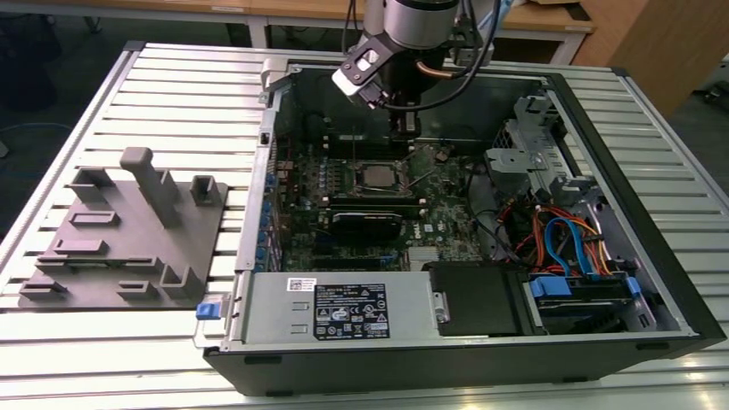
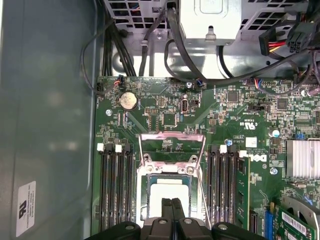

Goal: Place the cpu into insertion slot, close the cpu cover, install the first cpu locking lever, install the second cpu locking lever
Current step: 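Close the cpu cover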

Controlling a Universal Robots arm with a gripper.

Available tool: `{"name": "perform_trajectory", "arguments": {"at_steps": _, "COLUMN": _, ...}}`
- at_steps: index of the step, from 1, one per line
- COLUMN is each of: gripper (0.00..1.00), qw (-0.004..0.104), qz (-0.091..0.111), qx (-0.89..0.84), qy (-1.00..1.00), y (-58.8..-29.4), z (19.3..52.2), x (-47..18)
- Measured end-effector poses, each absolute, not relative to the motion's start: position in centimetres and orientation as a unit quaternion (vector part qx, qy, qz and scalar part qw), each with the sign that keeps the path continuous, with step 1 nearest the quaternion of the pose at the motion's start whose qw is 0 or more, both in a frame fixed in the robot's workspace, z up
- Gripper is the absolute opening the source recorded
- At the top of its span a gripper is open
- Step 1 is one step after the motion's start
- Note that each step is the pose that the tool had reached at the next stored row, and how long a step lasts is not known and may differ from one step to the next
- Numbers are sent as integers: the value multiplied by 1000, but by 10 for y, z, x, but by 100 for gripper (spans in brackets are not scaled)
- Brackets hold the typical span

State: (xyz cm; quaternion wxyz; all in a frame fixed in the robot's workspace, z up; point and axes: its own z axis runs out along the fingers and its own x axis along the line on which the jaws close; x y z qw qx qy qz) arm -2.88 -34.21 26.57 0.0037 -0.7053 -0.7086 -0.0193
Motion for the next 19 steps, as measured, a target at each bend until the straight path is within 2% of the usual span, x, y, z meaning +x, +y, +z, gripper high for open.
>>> {"name": "perform_trajectory", "arguments": {"at_steps": 19, "gripper": 10, "qw": 4, "qz": -19, "qx": -705, "qy": -709, "y": -339, "z": 266, "x": -19}}
